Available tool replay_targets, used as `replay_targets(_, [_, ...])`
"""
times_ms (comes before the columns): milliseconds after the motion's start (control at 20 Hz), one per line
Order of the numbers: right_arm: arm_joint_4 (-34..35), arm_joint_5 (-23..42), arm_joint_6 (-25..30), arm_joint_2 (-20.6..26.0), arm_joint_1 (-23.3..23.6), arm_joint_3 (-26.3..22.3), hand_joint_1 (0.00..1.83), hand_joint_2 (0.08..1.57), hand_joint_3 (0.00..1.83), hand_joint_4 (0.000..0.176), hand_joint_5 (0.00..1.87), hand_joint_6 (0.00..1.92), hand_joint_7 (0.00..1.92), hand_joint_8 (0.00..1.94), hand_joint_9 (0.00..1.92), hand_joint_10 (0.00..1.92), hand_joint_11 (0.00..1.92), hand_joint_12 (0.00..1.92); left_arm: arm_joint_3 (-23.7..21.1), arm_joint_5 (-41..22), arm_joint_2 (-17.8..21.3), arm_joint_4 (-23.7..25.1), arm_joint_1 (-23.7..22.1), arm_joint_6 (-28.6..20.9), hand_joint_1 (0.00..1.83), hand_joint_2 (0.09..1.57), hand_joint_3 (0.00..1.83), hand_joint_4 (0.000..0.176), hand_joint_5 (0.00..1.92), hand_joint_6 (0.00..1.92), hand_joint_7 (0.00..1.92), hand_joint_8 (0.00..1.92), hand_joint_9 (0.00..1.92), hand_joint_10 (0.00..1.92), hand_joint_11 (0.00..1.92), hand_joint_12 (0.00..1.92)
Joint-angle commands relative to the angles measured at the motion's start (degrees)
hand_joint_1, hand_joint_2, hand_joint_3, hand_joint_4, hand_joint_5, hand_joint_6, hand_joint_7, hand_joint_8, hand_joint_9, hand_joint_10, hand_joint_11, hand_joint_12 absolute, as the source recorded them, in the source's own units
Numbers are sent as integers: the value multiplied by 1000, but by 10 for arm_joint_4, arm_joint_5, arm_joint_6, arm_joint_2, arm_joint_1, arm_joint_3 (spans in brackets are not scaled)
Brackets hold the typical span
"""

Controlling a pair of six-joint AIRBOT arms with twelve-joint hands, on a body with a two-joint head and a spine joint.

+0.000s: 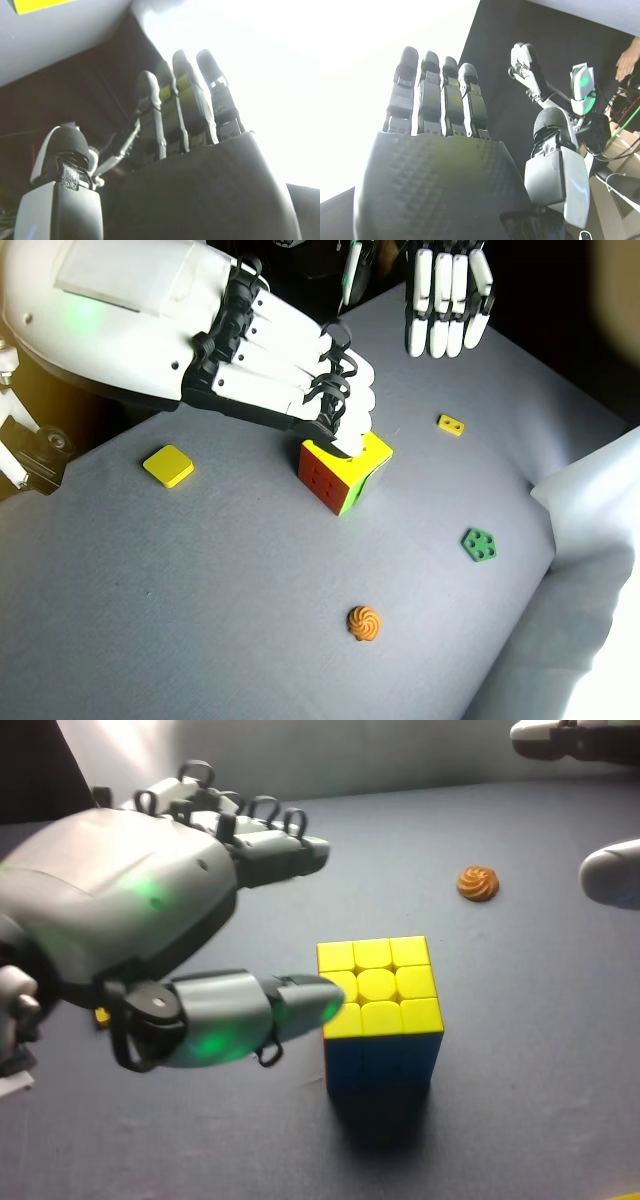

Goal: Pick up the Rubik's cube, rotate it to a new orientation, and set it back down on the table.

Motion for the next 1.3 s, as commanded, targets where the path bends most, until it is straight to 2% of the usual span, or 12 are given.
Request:
replay_targets(0, [14,43,2,0,6,-1,0,1142,0,0,205,0,200,3,177,3,0,426,2,-65,-6,12,-4,8,332,1130,0,0,392,11,338,6,327,3,0,653])
replay_targets(400, [0,44,0,0,6,0,0,1159,0,0,214,3,213,5,201,4,0,510,33,-100,-89,-9,16,12,1062,778,0,0,360,6,273,1,256,2,0,667])
replay_targets(500, [1,44,0,-1,6,0,0,1162,1,0,223,5,223,6,210,5,0,539,39,-112,-106,-20,25,12,1106,764,0,0,351,2,225,0,213,2,0,604])
replay_targets(550, [6,44,0,-1,6,0,0,1171,3,0,224,3,220,3,206,2,0,528,41,-125,-112,-28,29,12,1234,786,0,0,334,0,237,2,285,16,0,797])
replay_targets(700, [13,44,0,-3,5,0,0,1177,3,0,246,6,255,9,239,9,0,588,51,-170,-141,-57,41,18,1147,994,60,0,372,13,253,4,288,10,0,763])
replay_targets(750, [13,44,0,-3,5,0,0,1198,7,0,224,0,232,1,225,1,0,580,57,-179,-154,-71,42,18,1011,845,0,56,206,0,60,1,32,4,0,166])
replay_targets(800, [13,44,0,-3,5,0,3,1201,4,0,225,1,232,1,231,2,0,606,62,-185,-164,-78,42,18,891,774,0,81,30,0,1,0,0,0,0,6])
replay_targets(850, [13,44,0,-3,5,0,70,1202,1,0,245,5,250,4,251,5,0,655,66,-190,-173,-83,43,18,860,745,0,78,0,0,0,0,0,0,0,0])
replay_targets(950, [13,43,0,-3,5,0,26,1217,4,0,206,0,212,0,210,1,0,553,75,-197,-192,-89,42,18,876,733,0,126,0,0,0,0,0,0,0,0])
replay_targets(1100, [13,43,0,-3,6,0,102,1220,0,0,230,6,233,6,222,7,0,571,86,-199,-214,-104,46,20,803,796,0,123,0,0,0,0,0,0,0,0])
replay_targets(1150, [13,43,0,-3,6,0,67,1224,1,0,218,1,220,2,209,2,0,561,88,-199,-222,-112,50,27,680,838,13,90,0,0,0,0,0,0,0,0])
replay_targets(1250, [13,43,0,-3,6,0,50,1221,0,0,197,1,196,1,183,0,0,498,92,-198,-230,-123,55,41,598,780,0,119,0,0,0,0,0,0,0,0])
